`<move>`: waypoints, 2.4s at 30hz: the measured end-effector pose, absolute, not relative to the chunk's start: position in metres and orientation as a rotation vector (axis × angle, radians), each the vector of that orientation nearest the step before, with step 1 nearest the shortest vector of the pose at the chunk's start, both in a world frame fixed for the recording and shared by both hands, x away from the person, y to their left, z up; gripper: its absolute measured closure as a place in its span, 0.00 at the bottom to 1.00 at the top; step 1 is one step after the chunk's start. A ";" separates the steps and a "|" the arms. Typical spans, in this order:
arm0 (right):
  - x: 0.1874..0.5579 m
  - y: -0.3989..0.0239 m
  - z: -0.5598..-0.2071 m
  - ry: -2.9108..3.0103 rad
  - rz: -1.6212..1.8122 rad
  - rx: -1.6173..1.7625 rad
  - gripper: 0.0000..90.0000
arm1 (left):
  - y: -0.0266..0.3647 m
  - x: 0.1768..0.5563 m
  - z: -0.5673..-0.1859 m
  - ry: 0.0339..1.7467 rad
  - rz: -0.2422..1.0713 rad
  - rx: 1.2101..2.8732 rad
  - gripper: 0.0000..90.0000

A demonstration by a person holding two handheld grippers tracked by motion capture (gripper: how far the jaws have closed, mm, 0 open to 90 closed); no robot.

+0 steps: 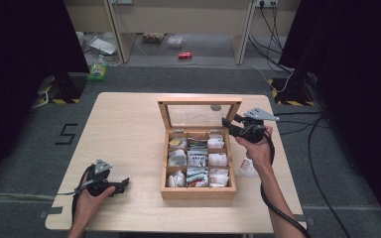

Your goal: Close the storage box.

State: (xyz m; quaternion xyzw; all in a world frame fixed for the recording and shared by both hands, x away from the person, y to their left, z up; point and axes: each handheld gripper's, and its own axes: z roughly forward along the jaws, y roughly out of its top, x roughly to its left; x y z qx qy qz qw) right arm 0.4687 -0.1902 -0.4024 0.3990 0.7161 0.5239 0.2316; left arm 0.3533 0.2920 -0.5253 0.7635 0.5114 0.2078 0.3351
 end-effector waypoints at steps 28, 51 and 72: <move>0.439 -0.201 -0.393 1.984 1.475 1.121 0.60 | 0.292 0.353 -0.525 1.335 0.543 1.991 0.00; 0.406 -0.205 -0.403 2.070 1.457 1.062 0.57 | 0.292 0.353 -0.525 1.335 0.543 1.990 0.00; 0.389 -0.209 -0.417 2.130 1.432 1.089 0.56 | 0.292 0.353 -0.525 1.335 0.543 1.992 0.00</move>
